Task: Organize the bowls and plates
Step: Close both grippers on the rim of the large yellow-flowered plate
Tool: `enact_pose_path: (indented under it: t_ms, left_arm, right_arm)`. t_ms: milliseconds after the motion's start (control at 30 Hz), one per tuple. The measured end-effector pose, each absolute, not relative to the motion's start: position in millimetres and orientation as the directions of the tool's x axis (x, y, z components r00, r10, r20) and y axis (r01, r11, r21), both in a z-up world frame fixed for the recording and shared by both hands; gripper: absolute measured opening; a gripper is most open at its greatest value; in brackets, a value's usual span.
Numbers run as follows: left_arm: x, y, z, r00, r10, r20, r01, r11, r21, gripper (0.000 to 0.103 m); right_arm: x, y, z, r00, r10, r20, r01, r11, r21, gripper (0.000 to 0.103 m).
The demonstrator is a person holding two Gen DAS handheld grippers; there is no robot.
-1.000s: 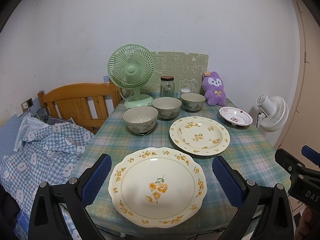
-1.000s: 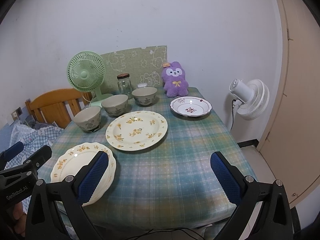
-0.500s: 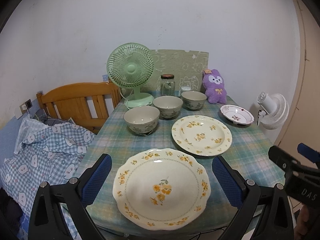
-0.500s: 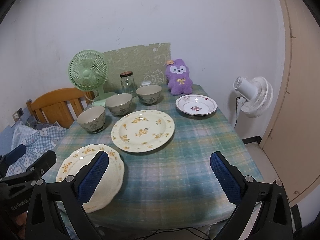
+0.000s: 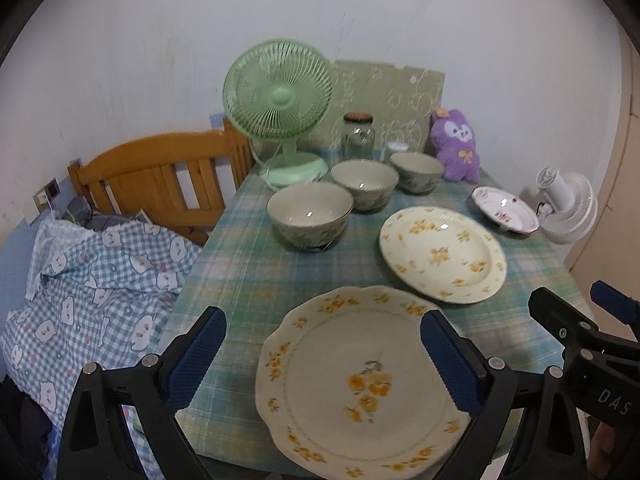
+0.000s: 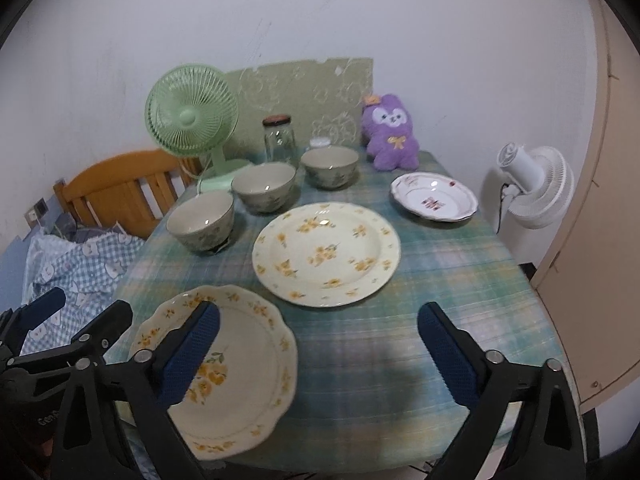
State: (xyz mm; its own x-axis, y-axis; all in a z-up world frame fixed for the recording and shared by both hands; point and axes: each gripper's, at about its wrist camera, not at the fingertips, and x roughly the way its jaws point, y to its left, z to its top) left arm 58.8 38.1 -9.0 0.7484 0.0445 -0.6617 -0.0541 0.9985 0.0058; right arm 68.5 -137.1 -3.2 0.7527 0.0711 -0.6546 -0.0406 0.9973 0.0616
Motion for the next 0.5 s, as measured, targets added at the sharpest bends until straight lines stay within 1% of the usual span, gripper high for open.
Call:
enact_pose_path:
  t_ms: [167,267,500]
  left_arm:
    - [79,53,-32,0.704,0.034,-0.710,-0.047,0.999,0.001,0.097]
    - [91,60,-48,0.672,0.028,-0.740,-0.042,0.999,0.000,0.095]
    - [107,74,-81,0.602,0.022,-0.798,-0.039,0.999,-0.002,0.094]
  right_arm:
    - [88,-117,-25,0.714,0.064,-0.697,-0.040,0.998,0.051,0.098]
    - [98,-108,-40,0.687,0.055,-0.724,-0.034,0.998,0.044,0.098]
    - [116,-91,-73,0.619,0.030,-0.785,-0.013,1.000,0.029,0.095]
